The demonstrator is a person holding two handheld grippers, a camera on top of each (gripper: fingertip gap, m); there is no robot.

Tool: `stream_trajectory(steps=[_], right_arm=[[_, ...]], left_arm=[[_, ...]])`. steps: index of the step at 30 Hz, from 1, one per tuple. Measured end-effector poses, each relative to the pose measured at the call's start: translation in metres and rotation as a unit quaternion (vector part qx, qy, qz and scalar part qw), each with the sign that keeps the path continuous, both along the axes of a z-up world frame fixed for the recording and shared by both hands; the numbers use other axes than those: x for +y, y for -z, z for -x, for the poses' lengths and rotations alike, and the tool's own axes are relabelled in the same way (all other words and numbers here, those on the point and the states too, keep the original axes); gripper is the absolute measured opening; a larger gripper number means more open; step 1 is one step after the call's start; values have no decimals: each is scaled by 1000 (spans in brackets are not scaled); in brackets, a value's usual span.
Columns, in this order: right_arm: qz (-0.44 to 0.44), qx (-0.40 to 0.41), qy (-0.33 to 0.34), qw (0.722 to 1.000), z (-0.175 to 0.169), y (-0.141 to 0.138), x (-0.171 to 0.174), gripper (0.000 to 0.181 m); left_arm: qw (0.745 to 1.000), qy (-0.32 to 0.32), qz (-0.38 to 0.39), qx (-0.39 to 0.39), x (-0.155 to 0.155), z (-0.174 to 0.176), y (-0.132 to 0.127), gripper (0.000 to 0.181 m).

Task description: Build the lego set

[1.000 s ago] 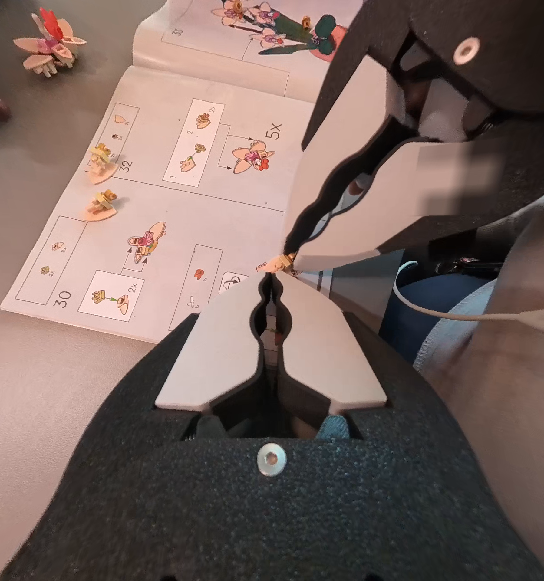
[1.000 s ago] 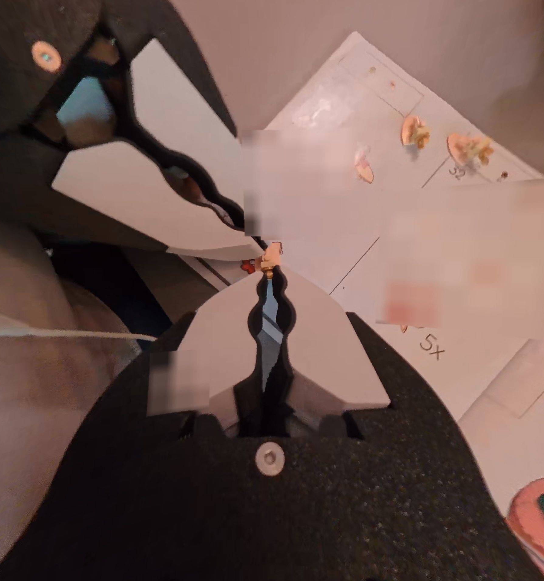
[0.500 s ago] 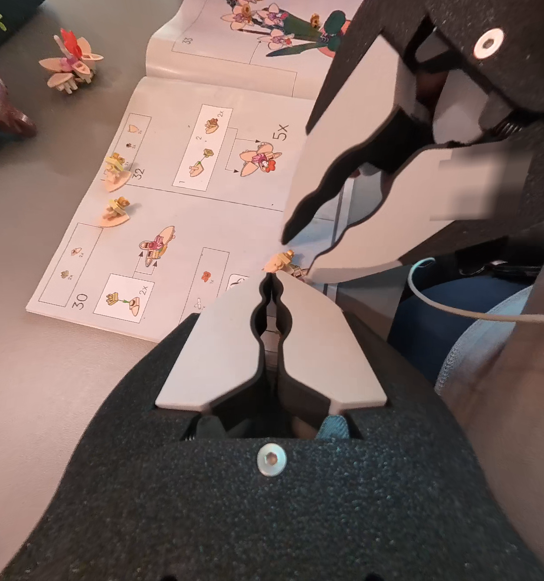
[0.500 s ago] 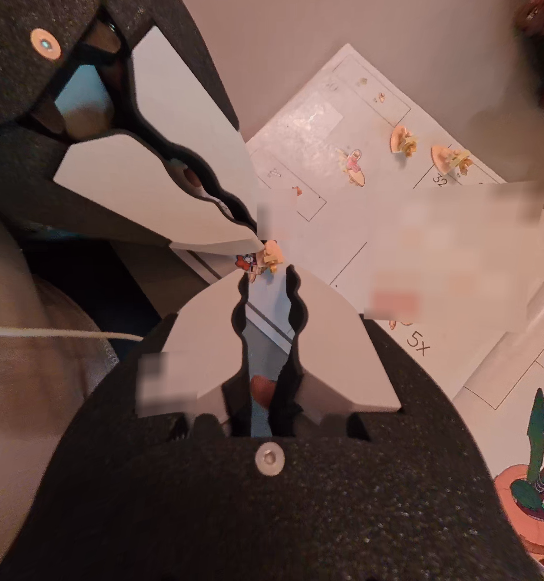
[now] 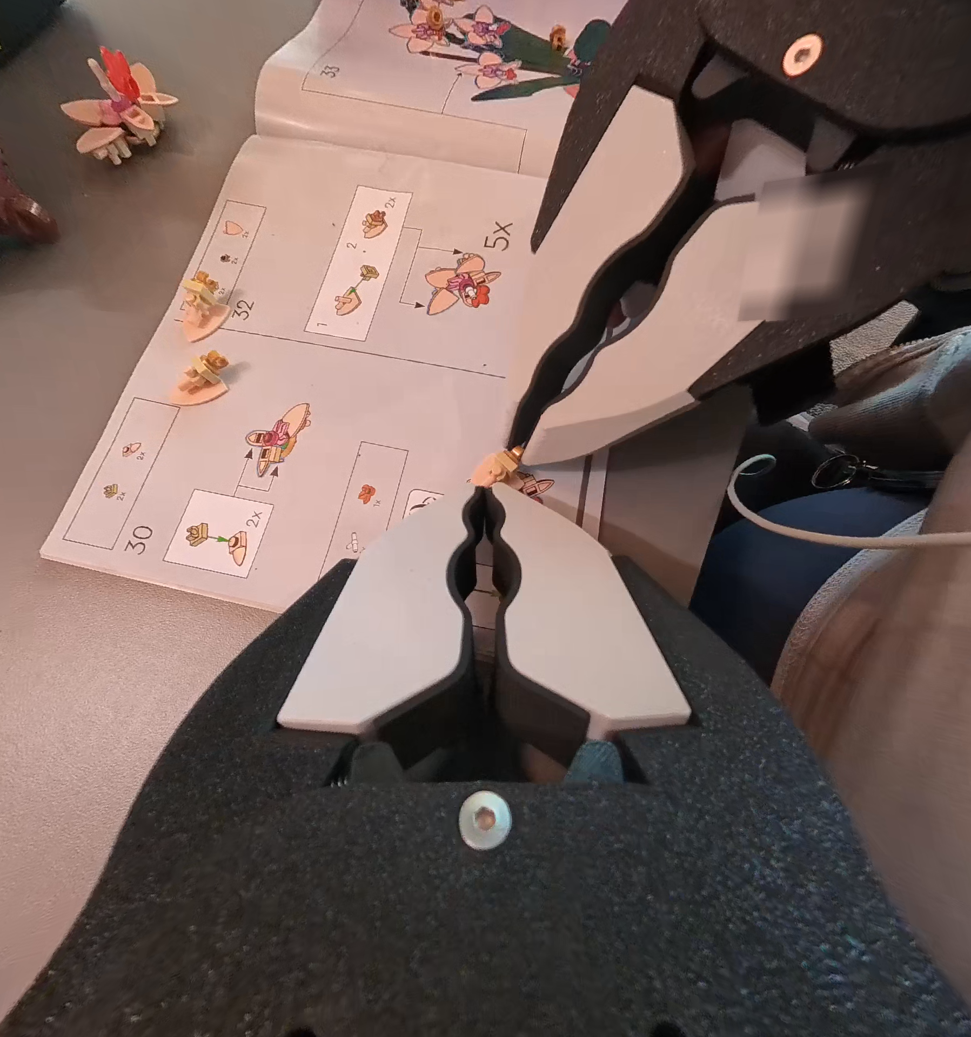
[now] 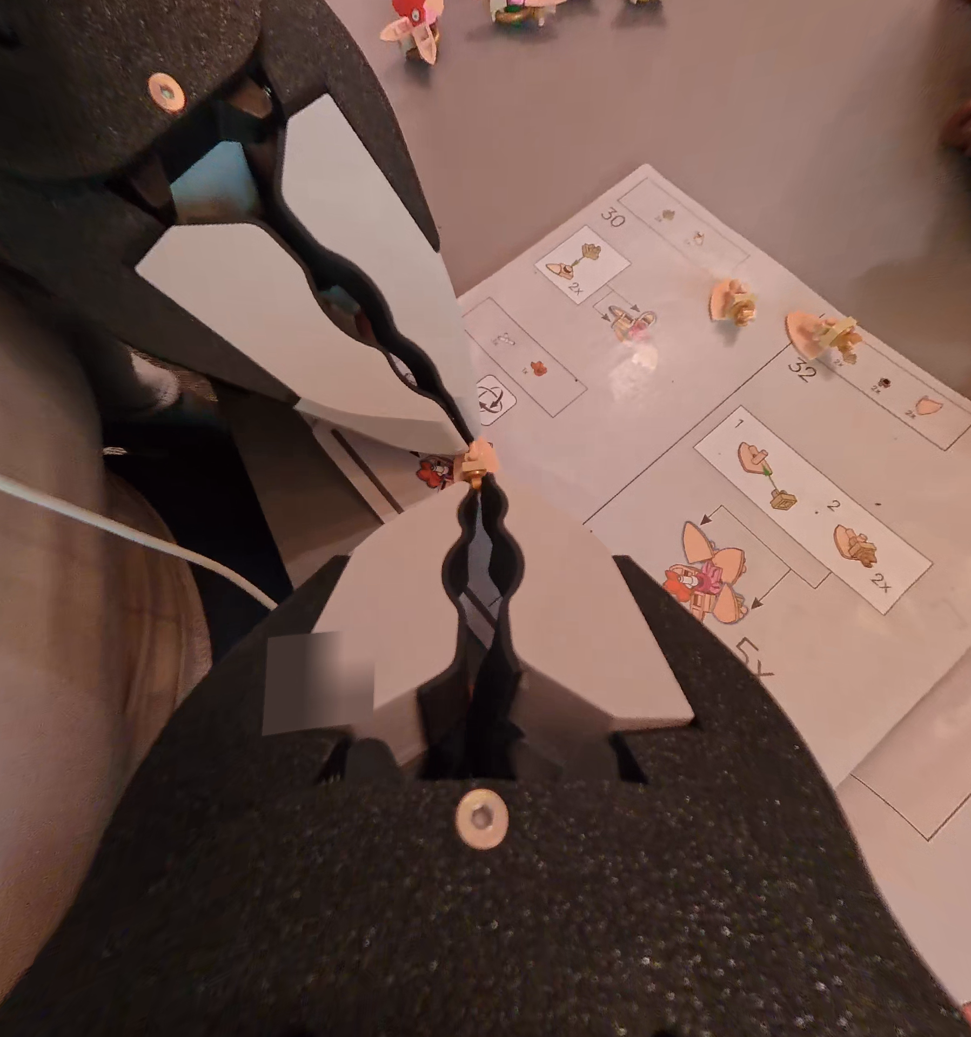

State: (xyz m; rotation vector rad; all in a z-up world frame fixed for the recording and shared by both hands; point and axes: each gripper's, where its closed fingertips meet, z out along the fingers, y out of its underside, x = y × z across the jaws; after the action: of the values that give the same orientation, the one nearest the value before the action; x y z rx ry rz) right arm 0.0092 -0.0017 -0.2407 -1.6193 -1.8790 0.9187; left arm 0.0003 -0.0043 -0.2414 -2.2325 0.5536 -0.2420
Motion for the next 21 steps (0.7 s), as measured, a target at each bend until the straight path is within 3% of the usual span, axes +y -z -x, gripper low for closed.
stream_trajectory(steps=[10,21], right_arm=[[-21,-23,10,999,1,-1,-1,1],[-41,-47,-28,998,1,2,-2,2]], left_arm=[[1000,9,-5,11,0,0,0,0],[1000,24,-4,8,1,0,0,0]])
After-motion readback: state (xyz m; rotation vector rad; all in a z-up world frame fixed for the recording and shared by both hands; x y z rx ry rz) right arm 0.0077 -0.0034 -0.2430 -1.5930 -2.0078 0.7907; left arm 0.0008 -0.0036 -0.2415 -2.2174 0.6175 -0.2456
